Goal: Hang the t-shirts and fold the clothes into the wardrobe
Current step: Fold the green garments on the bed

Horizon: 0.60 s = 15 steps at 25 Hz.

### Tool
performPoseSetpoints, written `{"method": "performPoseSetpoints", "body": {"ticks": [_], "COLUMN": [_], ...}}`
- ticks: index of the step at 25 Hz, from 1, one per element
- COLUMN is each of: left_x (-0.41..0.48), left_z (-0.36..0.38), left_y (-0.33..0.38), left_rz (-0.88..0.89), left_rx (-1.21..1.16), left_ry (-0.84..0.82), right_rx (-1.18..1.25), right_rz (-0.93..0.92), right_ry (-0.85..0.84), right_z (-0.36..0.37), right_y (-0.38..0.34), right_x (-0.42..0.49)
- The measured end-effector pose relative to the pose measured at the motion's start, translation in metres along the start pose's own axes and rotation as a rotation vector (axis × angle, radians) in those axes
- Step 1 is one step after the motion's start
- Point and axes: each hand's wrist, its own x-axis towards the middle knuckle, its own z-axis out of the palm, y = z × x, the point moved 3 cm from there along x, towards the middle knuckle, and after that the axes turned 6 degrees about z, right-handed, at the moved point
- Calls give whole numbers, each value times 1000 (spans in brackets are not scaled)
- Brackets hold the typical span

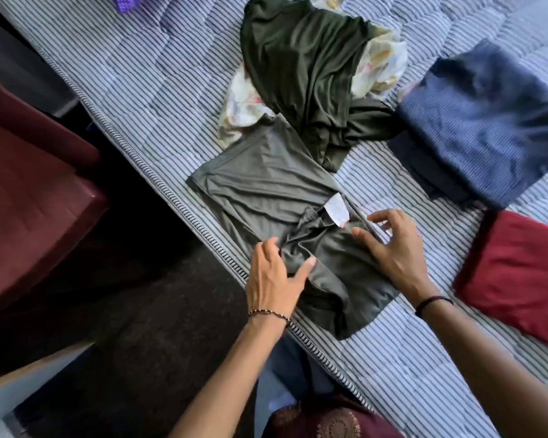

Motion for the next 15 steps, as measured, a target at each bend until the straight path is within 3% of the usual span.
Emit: {"method": "performPoseSetpoints", "body": {"ticks": [3, 6, 11, 15], "left_x": [7, 11, 11, -6], "left_z": [0, -3, -19, -13], "left_y": [8, 1, -8, 8], "left_rz": [-131, -118, -19, 99], "left_rx": [40, 124, 189, 168], "left_ry": [-195, -308, 44, 107], "right_rx": [-36, -85, -97, -12], "right_rz": [35, 97, 116, 109], "right_ry": [-17, -74, 53, 60], "right_z": [-2, -4, -9, -10], "right_y": [24, 36, 41, 51], "right_x": [-13, -15, -13, -27]}}
